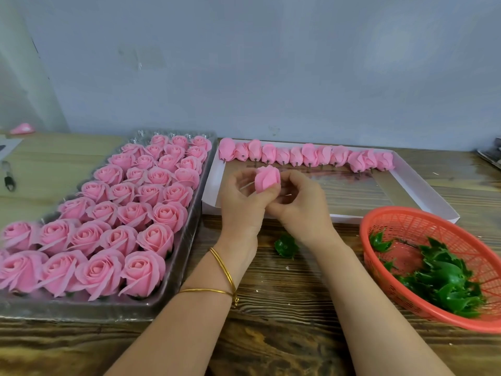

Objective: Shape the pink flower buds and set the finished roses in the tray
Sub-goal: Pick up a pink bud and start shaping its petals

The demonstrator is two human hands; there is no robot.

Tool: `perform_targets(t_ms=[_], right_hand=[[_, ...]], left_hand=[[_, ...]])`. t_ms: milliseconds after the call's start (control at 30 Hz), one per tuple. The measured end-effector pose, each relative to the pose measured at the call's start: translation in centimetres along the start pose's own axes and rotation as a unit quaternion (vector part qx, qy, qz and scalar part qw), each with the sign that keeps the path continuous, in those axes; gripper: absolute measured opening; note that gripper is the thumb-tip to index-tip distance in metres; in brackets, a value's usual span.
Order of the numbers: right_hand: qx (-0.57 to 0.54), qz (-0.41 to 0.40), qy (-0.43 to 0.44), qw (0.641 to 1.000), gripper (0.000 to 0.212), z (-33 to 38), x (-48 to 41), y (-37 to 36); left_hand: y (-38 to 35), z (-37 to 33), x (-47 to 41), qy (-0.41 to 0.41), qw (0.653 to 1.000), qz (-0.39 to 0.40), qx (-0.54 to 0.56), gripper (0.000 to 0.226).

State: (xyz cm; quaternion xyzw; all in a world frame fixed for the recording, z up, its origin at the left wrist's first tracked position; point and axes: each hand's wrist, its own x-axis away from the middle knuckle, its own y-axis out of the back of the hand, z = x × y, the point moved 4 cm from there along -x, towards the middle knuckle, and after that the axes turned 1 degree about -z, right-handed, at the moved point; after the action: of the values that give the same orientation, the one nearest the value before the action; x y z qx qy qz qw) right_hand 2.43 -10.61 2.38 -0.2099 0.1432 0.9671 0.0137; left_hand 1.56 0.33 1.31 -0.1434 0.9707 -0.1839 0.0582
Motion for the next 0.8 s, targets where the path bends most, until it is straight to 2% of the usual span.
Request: perform_targets(t_ms=[100,267,467,633,800], right_hand=[[-0.025,0.028,-0.016,0.999,0.038,0.1,-0.1,0.1],[-0.097,0.094,-0.034,0.990,0.035,0.4,0.0,0.1],[-0.145,0.119,-0.063,0.980,0.039,0.4,0.2,0.3],[-0.167,0.088,-0.098,0.977,0.040,-0.1,0.1,0.4],[-0.160,0.090,-0.106,0.977,0.046,-0.6,0.0,0.4]], left_hand=[[-0.2,0.2,-0.2,0.057,0.996,0.060,-0.013,0.044],[-0.4,0.3,-0.2,0.095,0.987,0.126,-0.007,0.024],[-0.2,0.3,-0.4,0.079,0.987,0.140,-0.024,0.028],[-0.3,0.6,-0.6,0.047,0.987,0.144,-0.051,0.017],[-0.1,0.9,-0.8,0.018,0.986,0.134,-0.093,0.016]])
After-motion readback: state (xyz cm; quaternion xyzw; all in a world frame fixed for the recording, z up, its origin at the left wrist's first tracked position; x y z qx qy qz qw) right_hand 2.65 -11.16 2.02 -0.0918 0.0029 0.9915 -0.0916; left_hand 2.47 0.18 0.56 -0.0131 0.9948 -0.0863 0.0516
